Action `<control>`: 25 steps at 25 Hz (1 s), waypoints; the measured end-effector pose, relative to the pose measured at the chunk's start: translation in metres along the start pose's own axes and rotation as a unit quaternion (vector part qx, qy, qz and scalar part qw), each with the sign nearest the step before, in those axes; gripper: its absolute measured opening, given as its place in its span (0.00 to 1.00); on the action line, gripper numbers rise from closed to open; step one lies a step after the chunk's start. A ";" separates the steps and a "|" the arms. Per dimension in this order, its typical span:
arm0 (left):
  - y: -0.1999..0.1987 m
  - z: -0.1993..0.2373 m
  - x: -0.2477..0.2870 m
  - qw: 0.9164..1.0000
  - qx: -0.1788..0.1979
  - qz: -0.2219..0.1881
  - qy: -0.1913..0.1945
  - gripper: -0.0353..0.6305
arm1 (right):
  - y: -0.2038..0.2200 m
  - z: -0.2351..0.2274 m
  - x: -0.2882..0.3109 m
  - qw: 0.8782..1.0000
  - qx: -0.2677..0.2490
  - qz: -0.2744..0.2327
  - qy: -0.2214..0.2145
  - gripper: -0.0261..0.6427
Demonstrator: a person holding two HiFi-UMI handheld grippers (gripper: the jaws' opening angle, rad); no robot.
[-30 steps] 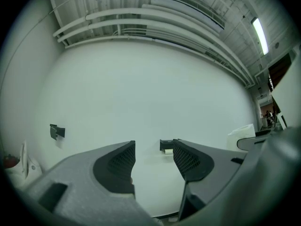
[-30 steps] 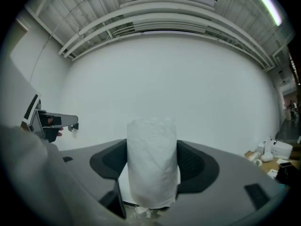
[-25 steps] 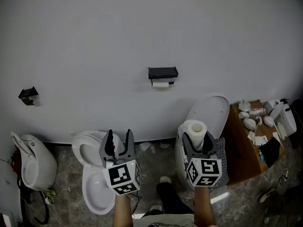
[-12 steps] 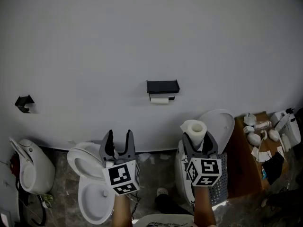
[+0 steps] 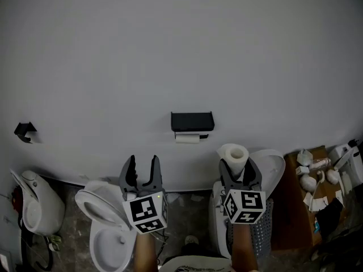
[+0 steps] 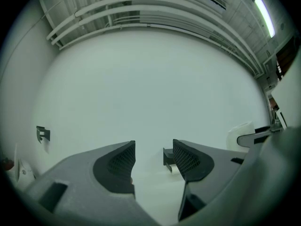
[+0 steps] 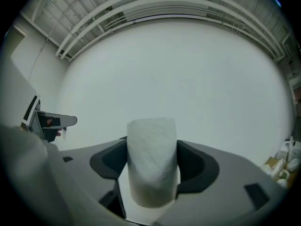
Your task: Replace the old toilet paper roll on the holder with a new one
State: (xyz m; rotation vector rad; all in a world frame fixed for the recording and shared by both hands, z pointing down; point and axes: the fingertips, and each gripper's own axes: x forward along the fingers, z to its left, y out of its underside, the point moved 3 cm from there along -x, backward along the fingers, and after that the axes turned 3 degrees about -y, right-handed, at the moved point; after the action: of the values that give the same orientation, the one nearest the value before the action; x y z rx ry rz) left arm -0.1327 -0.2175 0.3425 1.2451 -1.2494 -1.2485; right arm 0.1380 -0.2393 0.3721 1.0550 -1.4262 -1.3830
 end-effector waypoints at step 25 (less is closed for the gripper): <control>0.008 -0.002 0.094 0.999 0.017 0.016 0.032 0.40 | 0.002 -0.015 0.083 1.000 0.010 0.009 0.019 0.49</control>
State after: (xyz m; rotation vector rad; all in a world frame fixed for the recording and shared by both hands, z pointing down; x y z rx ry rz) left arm -0.1348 -0.3117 0.3466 1.2747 -1.2440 -1.1608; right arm 0.1302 -0.3237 0.3760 1.0734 -1.4216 -1.3307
